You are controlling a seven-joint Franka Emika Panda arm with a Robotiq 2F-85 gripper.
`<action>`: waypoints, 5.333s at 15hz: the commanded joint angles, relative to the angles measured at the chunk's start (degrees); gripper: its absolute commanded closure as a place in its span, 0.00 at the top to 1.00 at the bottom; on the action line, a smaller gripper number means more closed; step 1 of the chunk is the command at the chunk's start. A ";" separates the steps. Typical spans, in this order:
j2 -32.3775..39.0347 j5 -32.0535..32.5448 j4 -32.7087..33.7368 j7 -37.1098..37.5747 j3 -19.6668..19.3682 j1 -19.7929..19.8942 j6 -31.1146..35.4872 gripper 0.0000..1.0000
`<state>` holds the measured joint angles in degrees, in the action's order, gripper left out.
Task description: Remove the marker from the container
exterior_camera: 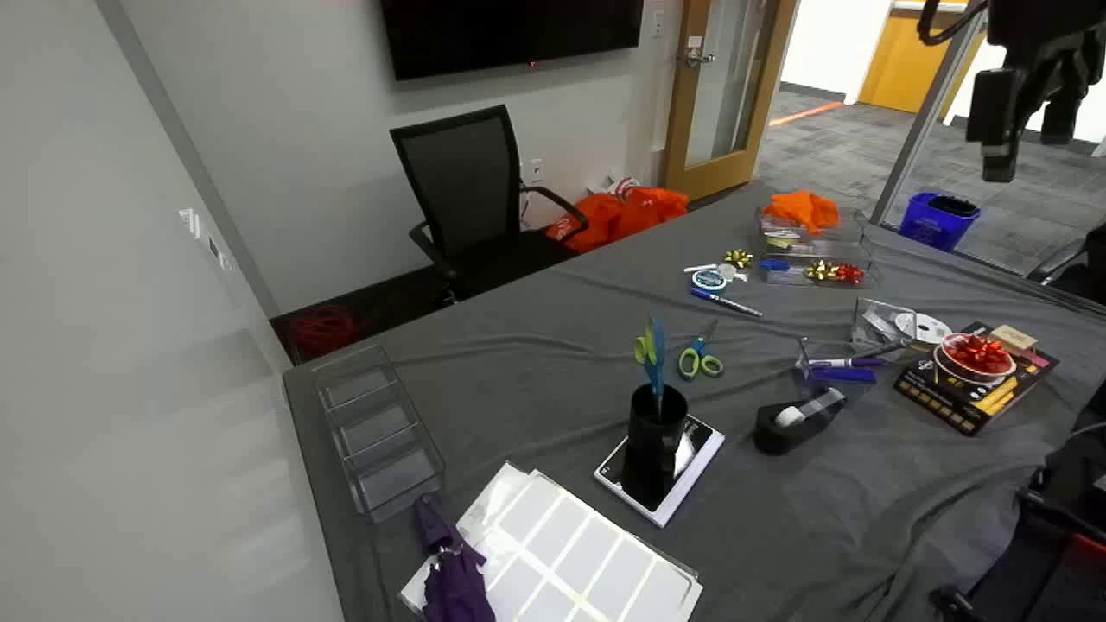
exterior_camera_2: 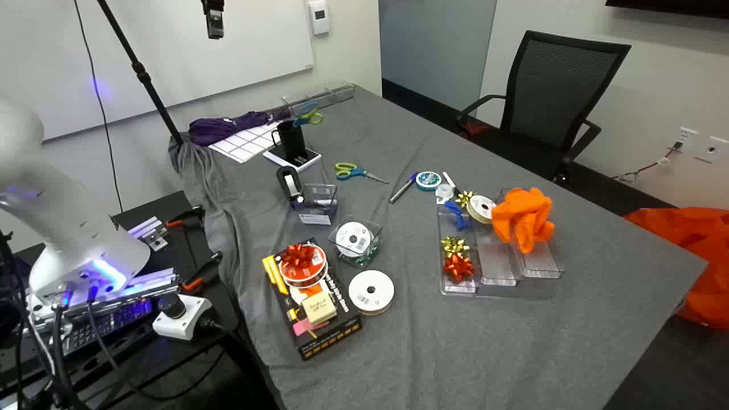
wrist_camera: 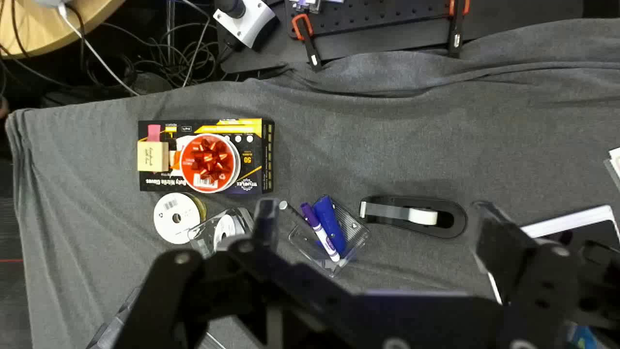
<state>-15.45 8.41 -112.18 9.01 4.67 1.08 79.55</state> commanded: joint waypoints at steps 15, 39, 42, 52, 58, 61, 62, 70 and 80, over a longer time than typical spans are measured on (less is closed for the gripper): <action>0.07 0.12 0.12 0.16 -0.62 -0.74 -0.13 1.00; 0.07 0.12 0.13 0.16 -0.62 -0.74 -0.13 1.00; 0.07 0.12 0.13 0.16 -0.62 -0.74 -0.13 1.00; 0.07 0.12 0.13 0.16 -0.62 -0.74 -0.13 1.00; 0.07 0.12 0.12 0.16 -0.62 -0.74 -0.13 1.00; 0.07 0.11 0.12 0.16 -0.64 -0.77 -0.13 1.00; 0.07 0.11 0.12 0.15 -0.67 -0.83 -0.13 1.00; 5.03 1.72 0.47 -4.30 -5.75 1.31 2.59 1.00; 14.76 -14.10 -2.35 -19.54 -13.47 4.69 16.99 1.00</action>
<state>-2.67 -1.02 -112.86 -6.87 -8.45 4.39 93.49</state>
